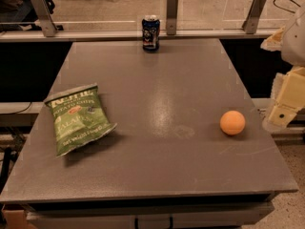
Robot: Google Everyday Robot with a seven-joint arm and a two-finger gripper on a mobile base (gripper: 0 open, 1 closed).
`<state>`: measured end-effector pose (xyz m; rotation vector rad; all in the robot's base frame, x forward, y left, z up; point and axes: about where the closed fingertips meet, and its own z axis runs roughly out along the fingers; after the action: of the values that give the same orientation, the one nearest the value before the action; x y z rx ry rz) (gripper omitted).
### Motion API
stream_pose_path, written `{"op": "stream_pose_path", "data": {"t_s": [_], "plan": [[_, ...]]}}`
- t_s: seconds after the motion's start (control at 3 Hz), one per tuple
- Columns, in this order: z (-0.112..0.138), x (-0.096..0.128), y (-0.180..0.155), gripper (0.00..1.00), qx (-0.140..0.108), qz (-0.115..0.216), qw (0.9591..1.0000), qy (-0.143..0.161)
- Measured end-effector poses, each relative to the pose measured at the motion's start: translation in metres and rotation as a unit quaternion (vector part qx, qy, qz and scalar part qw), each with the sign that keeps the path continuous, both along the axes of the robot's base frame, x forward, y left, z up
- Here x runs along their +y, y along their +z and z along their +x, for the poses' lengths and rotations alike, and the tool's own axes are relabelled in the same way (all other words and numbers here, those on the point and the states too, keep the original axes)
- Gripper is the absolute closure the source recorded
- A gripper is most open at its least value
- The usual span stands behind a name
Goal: Knock pepsi can over
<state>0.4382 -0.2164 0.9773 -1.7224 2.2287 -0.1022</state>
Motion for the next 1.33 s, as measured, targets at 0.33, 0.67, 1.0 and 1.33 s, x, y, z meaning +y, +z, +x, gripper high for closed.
{"op": "stream_pose_path", "data": {"t_s": [0.33, 0.67, 1.0, 1.33], "plan": [[0.0, 0.0, 0.0, 0.0, 0.0, 0.0, 1.0, 0.0], [0.015, 0.0, -0.002, 0.0, -0.011, 0.015, 0.9998, 0.006], [0.06, -0.003, -0.008, 0.0, -0.038, 0.045, 0.9983, 0.001], [0.12, 0.002, -0.016, 0.0, -0.07, 0.084, 0.994, -0.008]]}}
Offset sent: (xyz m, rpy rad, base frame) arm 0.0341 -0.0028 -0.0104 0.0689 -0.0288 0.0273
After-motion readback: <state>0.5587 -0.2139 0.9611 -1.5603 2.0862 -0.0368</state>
